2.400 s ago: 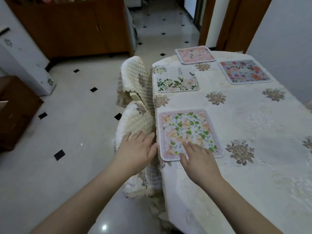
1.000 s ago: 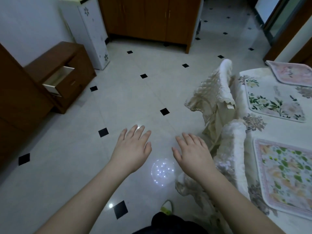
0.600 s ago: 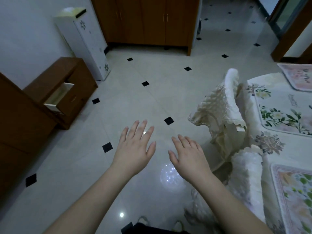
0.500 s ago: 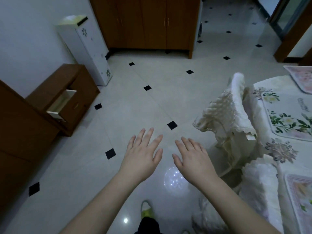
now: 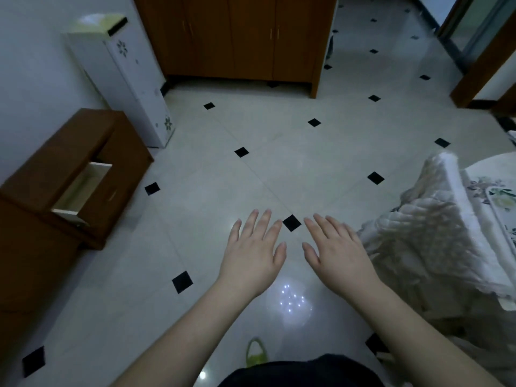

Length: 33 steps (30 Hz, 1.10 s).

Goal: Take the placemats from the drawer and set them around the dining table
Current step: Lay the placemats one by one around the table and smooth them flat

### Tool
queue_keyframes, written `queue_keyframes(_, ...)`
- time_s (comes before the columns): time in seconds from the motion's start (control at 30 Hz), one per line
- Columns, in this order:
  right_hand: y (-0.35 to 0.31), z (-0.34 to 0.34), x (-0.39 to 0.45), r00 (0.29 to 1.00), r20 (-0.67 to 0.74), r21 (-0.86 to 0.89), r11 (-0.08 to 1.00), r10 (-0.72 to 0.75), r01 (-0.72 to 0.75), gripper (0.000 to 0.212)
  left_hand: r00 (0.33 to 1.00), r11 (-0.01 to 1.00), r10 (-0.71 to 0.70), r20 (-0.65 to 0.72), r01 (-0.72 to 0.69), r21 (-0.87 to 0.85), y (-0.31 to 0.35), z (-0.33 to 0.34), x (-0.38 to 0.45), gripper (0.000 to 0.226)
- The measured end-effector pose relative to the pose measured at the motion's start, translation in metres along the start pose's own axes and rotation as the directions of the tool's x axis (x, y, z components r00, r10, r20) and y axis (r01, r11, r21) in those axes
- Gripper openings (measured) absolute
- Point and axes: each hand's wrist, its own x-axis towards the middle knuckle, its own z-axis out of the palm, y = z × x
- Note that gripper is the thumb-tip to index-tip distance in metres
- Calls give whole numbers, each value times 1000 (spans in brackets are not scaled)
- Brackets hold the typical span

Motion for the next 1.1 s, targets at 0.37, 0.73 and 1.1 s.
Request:
queue_keyframes(0.37, 41, 18, 107, 964, -20, -8, 965, 263, -264, 56, 995, 992, 95, -41, -92, 83, -23, -3, 157, 53)
queue_keyframes(0.73, 159, 20, 260, 958, -58, 10, 960, 280, -280, 53, 991, 986, 136, 14, -136, 98, 33, -23, 357, 69)
queue_keyframes(1.1, 247, 13, 379, 918, -32, -8, 918, 396, -397, 59, 974, 972, 228, 13, -228, 53, 49, -37, 517, 72)
